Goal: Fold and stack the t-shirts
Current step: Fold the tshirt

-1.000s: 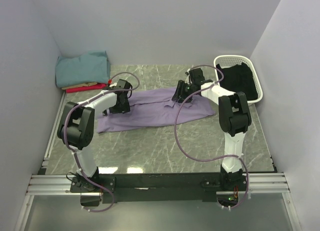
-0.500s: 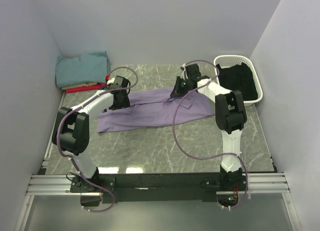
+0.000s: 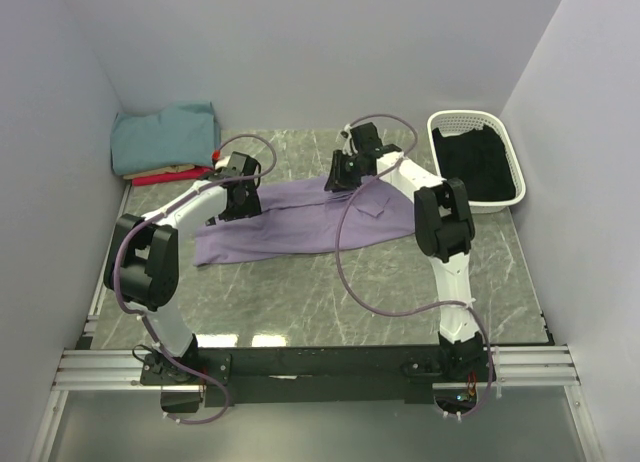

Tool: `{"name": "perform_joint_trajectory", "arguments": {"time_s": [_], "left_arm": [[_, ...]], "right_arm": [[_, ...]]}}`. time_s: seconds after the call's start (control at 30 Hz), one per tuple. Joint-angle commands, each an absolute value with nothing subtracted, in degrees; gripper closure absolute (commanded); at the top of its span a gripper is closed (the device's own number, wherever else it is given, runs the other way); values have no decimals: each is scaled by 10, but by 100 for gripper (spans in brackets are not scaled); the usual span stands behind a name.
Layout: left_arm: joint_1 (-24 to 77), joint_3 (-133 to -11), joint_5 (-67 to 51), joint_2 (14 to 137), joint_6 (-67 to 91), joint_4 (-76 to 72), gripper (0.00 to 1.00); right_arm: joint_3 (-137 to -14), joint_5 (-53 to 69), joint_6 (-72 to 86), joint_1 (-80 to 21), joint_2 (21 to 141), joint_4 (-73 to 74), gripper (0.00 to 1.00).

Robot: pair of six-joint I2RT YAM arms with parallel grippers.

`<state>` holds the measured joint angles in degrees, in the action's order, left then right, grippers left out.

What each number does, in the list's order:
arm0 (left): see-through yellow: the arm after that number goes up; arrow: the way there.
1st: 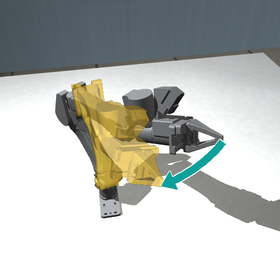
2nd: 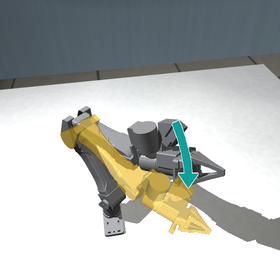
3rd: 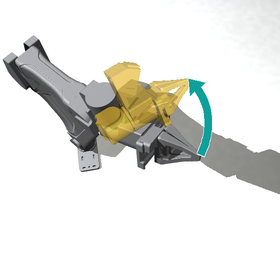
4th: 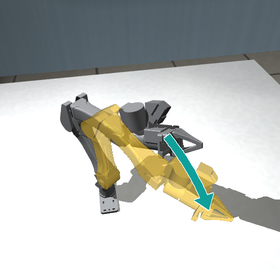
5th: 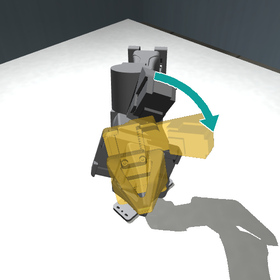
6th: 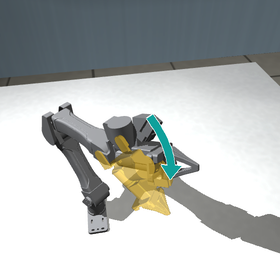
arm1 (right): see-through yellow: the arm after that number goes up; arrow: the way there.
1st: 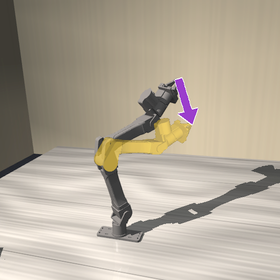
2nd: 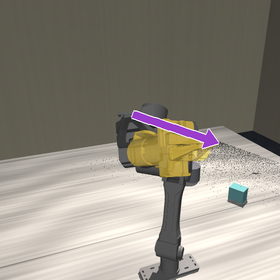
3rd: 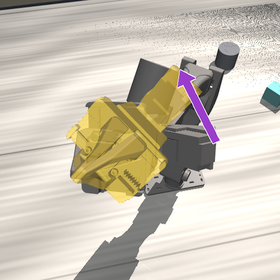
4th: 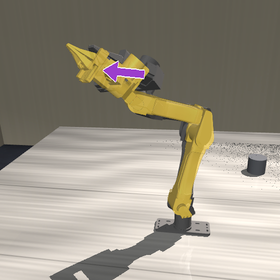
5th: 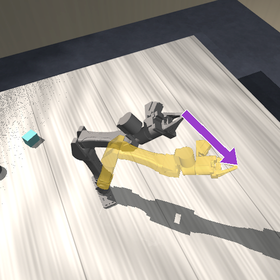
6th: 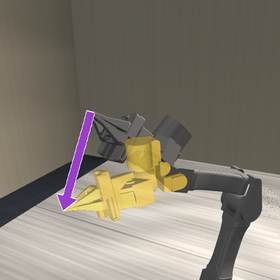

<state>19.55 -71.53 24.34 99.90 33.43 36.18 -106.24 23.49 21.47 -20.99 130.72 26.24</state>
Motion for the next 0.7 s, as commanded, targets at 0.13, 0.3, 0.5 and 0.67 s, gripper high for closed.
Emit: {"name": "perform_joint_trajectory", "arguments": {"time_s": [0.13,0.3,0.5,0.67], "left_arm": [[198,-711,222,975,324,340,1],[198,-709,220,975,323,340,1],[198,-705,219,976,320,342,0],[198,-707,215,978,319,342,1]], "right_arm": [[-943,180,203,-163,1163,233,49],[-923,182,205,-163,1161,226,46],[-907,193,227,-163,1164,217,45],[-896,198,234,-163,1165,211,44]]}}
